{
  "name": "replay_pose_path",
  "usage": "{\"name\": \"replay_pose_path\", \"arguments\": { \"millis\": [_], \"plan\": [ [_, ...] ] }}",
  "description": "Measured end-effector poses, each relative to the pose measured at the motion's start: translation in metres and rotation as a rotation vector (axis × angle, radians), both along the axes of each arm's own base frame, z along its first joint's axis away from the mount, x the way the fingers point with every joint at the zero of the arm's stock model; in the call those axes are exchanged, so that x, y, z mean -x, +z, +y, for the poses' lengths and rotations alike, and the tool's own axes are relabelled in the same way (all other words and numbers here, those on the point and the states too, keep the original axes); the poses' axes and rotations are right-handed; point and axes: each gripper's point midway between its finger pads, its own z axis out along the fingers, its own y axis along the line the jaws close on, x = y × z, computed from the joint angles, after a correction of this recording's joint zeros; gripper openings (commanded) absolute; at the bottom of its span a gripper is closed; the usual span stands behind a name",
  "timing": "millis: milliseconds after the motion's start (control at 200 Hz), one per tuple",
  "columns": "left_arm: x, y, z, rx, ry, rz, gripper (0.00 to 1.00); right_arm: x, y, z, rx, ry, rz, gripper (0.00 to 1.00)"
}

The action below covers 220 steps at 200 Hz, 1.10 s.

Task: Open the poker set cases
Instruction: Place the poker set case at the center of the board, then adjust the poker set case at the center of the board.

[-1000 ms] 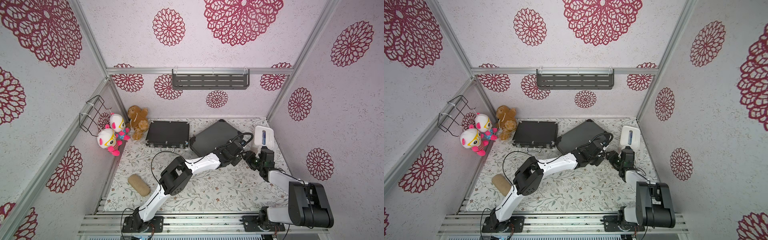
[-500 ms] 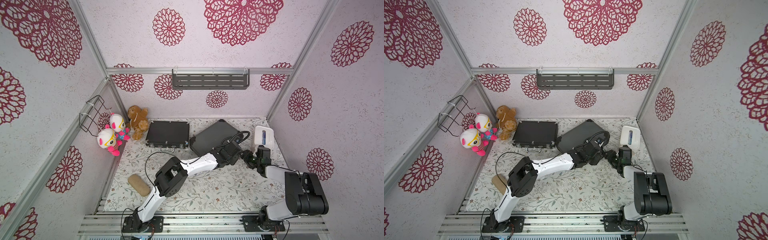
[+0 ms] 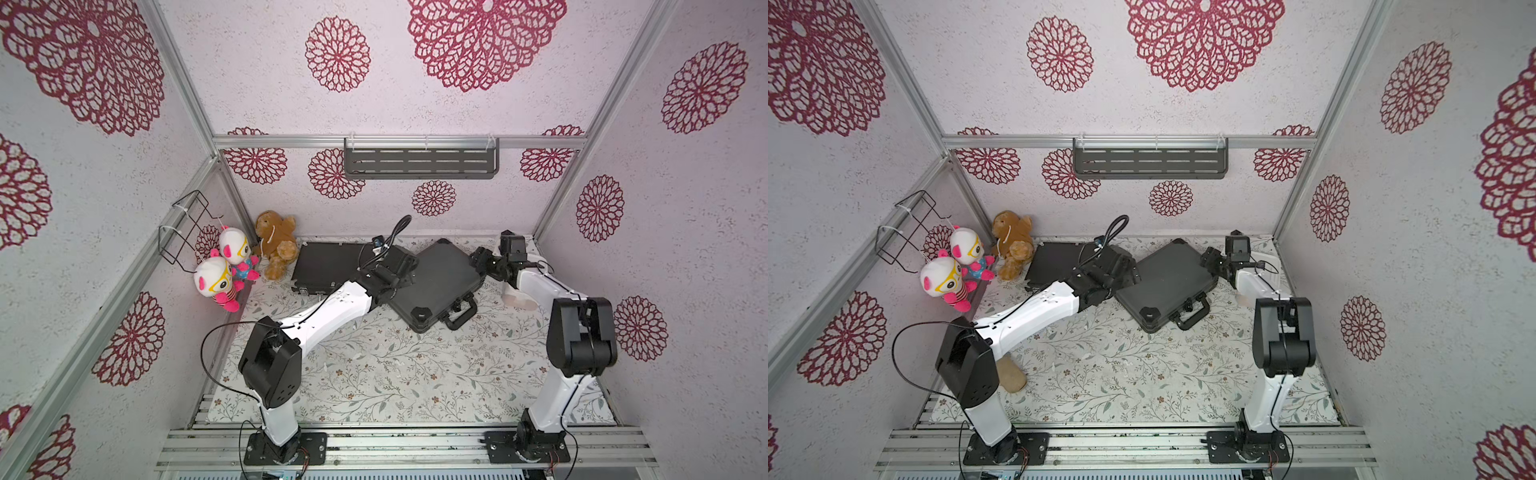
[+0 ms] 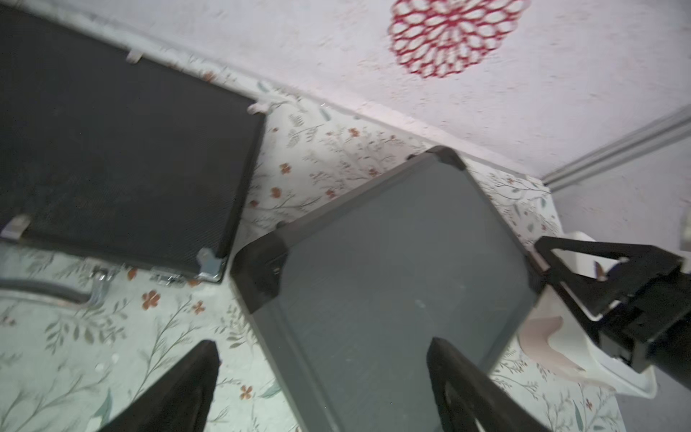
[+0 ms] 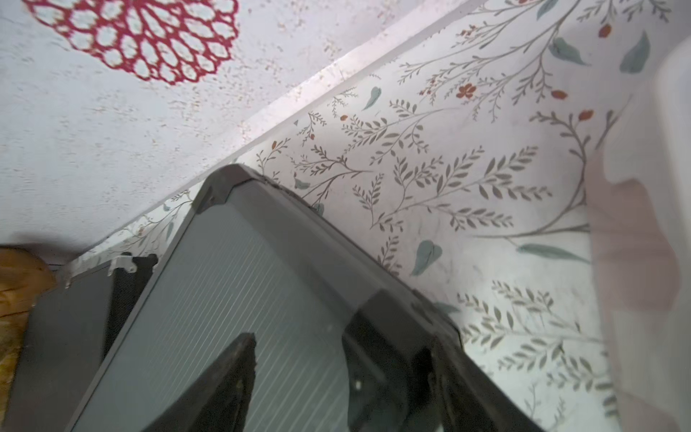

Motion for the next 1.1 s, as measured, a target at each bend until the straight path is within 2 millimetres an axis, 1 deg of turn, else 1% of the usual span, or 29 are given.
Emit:
{"name": "replay_pose_path", "arguments": {
  "millis": [70, 120, 195, 250, 320, 565, 726, 751, 776, 926, 1101],
  "plan": [
    [0.010, -0.025, 0.006, 0.002, 0.025, 0.054, 0.94, -0.014, -0.006, 0.001, 0.023, 0.022, 0.024, 0.77],
    [0.015, -0.035, 0.006, 0.010, 0.032, 0.080, 0.94, -0.022, -0.012, 0.002, 0.040, 0.040, 0.042, 0.76],
    [0.017, -0.038, 0.001, 0.044, 0.033, 0.091, 0.94, -0.028, -0.021, 0.008, 0.051, 0.070, 0.067, 0.77],
    [0.016, -0.036, -0.004, 0.079, 0.032, 0.091, 0.95, -0.033, -0.018, 0.012, 0.057, 0.090, 0.059, 0.77],
    [0.012, -0.038, -0.011, 0.117, 0.029, 0.095, 0.94, -0.034, -0.020, 0.016, 0.064, 0.110, 0.064, 0.78],
    [0.008, -0.073, -0.026, 0.181, 0.022, 0.177, 0.88, -0.034, -0.021, 0.021, 0.072, 0.146, 0.055, 0.79],
    [0.008, -0.081, -0.036, 0.224, 0.012, 0.200, 0.87, -0.035, -0.024, 0.024, 0.062, 0.168, 0.020, 0.81],
    [0.007, -0.082, -0.037, 0.230, 0.011, 0.201, 0.86, -0.035, -0.024, 0.025, 0.062, 0.176, 0.013, 0.84],
    [0.007, -0.083, -0.038, 0.238, 0.011, 0.204, 0.84, -0.035, -0.023, 0.025, 0.060, 0.181, 0.006, 0.85],
    [0.003, -0.087, -0.046, 0.278, 0.007, 0.204, 0.75, -0.032, -0.022, 0.027, 0.063, 0.209, -0.029, 0.86],
    [0.000, -0.091, -0.043, 0.293, 0.022, 0.227, 0.70, -0.029, -0.023, 0.026, 0.076, 0.219, -0.037, 0.86]
  ]
}}
